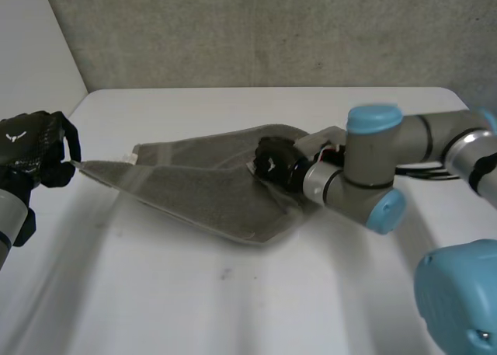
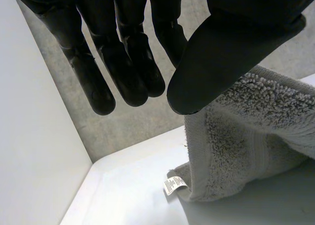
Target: Fold the towel.
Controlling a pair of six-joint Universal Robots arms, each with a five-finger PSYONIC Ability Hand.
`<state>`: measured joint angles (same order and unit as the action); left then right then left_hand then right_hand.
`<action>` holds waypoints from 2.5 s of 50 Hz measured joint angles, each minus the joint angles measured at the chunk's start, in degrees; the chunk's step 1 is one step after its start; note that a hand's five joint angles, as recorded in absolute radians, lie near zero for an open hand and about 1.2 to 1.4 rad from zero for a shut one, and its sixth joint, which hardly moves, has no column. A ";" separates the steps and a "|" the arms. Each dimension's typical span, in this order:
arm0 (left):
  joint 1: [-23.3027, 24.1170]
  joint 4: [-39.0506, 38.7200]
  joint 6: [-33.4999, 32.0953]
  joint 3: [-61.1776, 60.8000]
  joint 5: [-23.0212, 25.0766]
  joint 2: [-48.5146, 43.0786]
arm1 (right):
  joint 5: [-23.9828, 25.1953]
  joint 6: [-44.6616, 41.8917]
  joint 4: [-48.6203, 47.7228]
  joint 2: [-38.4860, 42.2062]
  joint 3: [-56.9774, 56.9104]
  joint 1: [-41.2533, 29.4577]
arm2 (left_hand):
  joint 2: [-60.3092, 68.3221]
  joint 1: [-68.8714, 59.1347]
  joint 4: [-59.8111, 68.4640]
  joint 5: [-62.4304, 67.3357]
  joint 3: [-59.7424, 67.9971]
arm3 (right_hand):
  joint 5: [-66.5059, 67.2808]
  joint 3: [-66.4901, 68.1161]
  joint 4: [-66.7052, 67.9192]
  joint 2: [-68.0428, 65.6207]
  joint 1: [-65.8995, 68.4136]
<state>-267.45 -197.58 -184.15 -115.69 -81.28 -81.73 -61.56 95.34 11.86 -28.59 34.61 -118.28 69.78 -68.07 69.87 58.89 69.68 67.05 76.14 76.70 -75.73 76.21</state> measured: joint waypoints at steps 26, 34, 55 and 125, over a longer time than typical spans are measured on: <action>1.40 0.46 0.49 3.35 -0.30 -0.01 | -1.90 24.83 0.16 -22.06 20.46 7.39 | 0.00 0.00 0.00 0.00 0.00 | -63.66 -62.22 -62.07 61.18 -62.52; 1.38 0.45 0.42 2.63 -0.24 -0.10 | 9.50 12.76 0.50 -16.53 21.52 4.87 | 0.00 0.00 0.00 -0.02 0.00 | -63.66 -62.26 -62.07 61.19 -63.17; 1.21 0.09 0.46 2.11 -0.11 -0.80 | 10.47 -5.92 0.70 -5.56 18.88 2.30 | 0.00 0.00 0.00 -0.02 0.00 | -36.12 -35.78 -36.13 34.98 -35.09; 11.82 17.59 3.71 42.74 0.33 -32.27 | -15.70 38.31 11.99 -28.19 14.66 5.65 | 0.00 -0.28 0.01 -0.02 0.00 | -1.33 0.00 -0.02 1.49 -1.40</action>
<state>-255.63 -179.99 -180.44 -72.96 -80.95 -114.00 -77.26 133.65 23.85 -56.78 49.27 -112.63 69.78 -68.35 69.88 58.87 69.68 65.71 76.14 76.68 -74.24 74.81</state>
